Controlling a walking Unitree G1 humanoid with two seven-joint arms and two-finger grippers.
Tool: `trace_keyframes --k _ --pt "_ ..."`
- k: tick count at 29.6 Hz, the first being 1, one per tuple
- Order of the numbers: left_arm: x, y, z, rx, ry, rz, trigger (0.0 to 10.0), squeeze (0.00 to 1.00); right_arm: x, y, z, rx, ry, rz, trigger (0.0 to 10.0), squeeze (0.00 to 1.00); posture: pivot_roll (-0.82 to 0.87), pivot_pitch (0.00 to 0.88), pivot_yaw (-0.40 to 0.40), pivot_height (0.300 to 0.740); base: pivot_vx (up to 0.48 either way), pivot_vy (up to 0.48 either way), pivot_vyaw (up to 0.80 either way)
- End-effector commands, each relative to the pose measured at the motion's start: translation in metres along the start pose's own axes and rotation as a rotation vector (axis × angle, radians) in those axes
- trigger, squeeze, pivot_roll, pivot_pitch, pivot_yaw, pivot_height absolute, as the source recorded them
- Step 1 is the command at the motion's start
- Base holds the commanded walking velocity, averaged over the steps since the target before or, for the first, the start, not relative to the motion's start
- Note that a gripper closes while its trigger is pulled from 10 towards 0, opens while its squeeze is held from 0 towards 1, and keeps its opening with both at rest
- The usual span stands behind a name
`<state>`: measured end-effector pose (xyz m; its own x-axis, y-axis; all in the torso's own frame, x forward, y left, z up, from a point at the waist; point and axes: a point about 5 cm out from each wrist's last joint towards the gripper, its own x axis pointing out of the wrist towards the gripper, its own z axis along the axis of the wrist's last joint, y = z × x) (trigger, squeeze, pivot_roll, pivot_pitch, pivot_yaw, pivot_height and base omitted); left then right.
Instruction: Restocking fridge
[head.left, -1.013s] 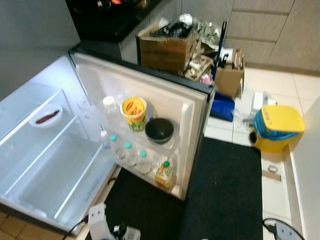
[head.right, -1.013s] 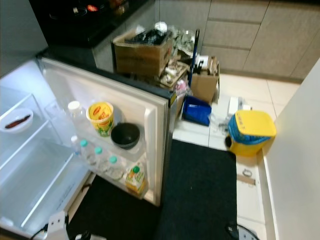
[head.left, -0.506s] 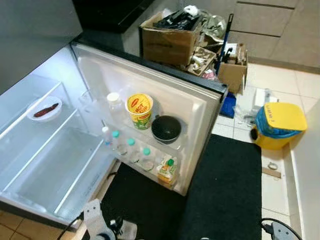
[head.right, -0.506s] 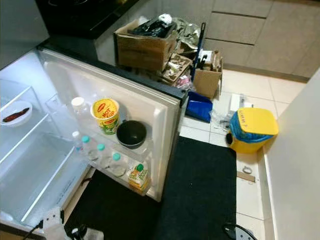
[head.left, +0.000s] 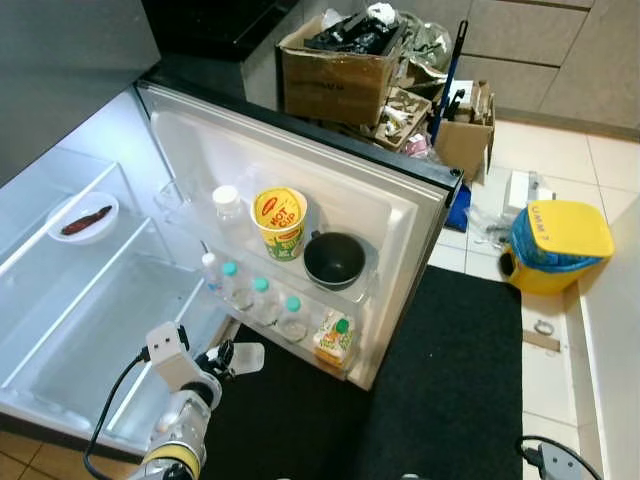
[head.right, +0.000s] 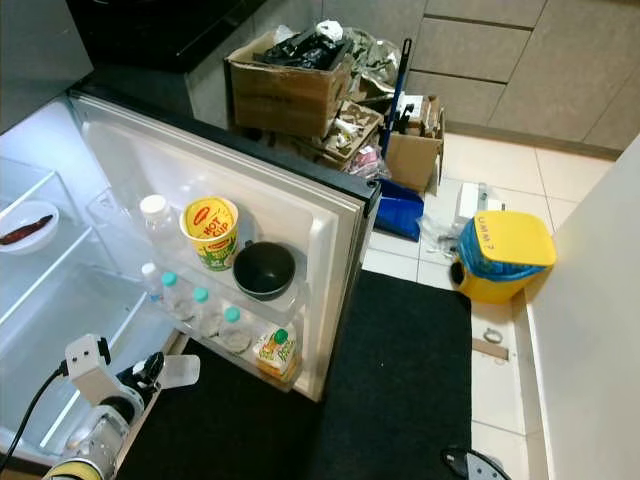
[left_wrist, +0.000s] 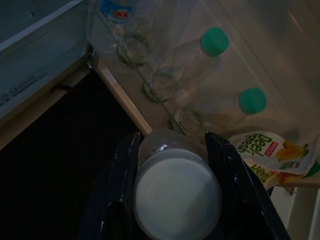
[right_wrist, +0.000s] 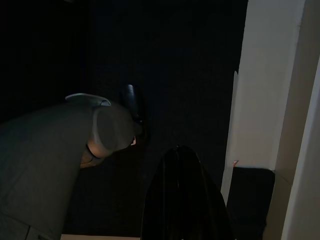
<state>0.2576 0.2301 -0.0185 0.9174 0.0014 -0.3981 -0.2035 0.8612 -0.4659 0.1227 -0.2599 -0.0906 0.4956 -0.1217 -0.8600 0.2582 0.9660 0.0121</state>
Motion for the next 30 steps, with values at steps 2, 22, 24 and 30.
trace_keyframes --k 2,22,24,30 --pt "0.0 0.004 0.008 0.004 -0.037 0.019 10.0 0.0 -0.001 0.0 -0.007 -0.003 0.021 0.003 10.0 0.0 -0.06 0.113 0.004 0.74 0.131 0.0 0.0" --pt "-0.055 0.037 -0.081 0.061 0.328 0.144 10.0 0.0 -0.001 0.003 -0.008 -0.03 0.032 0.013 10.0 0.0 -0.06 0.107 0.007 0.74 0.0 -0.11 0.0" --pt "-0.06 0.04 -0.086 0.067 0.353 0.16 10.0 0.0 -0.001 0.003 -0.009 -0.03 0.035 0.013 10.0 0.0 -0.06 0.107 0.008 0.74 0.0 -0.469 0.0" --pt "-0.072 0.047 -0.097 0.073 0.406 0.208 10.0 0.0 -0.001 0.004 -0.009 -0.032 0.037 0.014 10.0 0.0 -0.06 0.106 0.008 0.74 0.0 -0.156 0.0"
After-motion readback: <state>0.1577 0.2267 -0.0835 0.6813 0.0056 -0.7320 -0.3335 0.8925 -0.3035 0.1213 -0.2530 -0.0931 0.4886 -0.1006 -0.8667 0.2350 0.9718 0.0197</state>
